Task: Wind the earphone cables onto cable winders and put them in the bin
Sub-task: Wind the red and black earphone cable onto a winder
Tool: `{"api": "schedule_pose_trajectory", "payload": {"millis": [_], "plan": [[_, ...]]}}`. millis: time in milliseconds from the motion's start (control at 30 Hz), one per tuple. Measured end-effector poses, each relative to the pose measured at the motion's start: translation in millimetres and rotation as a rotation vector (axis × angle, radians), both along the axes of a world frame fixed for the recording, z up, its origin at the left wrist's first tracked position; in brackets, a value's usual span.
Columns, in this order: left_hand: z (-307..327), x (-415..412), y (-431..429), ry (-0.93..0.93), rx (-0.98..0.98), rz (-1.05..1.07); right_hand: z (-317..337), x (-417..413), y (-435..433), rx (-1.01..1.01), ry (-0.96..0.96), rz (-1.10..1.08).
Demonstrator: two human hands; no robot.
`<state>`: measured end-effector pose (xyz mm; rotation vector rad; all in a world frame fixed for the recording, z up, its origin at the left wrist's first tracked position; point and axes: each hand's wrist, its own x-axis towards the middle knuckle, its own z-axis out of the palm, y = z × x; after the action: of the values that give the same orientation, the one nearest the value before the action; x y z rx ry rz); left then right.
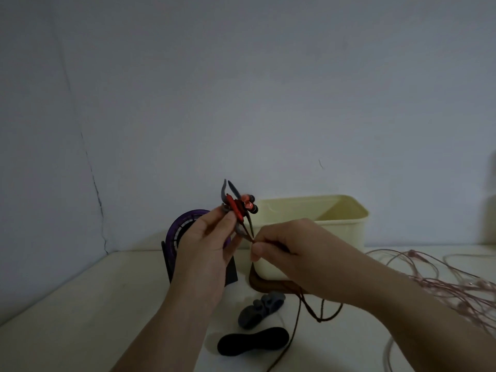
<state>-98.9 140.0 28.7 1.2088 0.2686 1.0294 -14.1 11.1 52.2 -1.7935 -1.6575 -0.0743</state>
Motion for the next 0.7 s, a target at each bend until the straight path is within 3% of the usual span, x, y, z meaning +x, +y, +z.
{"api": "schedule_pose_trajectory", "payload": {"millis": [267, 333, 433, 533, 700], "plan": [[-1.7, 1.1, 1.3, 0.212, 0.293, 0.049, 27.2, 7.6, -23.1, 0.282, 0.063, -0.134], [-2.7, 1.7, -1.3, 0.276, 0.383, 0.013, 25.3, 16.2, -20.5, 0.327, 0.243, -0.123], [-3.0, 0.9, -5.1, 0.313, 0.462, -0.078, 23.6, 24.4, -17.8, 0.341, 0.694, 0.017], [-1.9, -0.4, -6.5, 0.314, 0.523, -0.107, 24.0, 33.2, -20.7, 0.342, 0.900, 0.071], [2.3, -5.5, -7.5, 0.337, 0.544, -0.173, 20.9, 43.0, -20.3, 0.321, 0.768, 0.015]]}}
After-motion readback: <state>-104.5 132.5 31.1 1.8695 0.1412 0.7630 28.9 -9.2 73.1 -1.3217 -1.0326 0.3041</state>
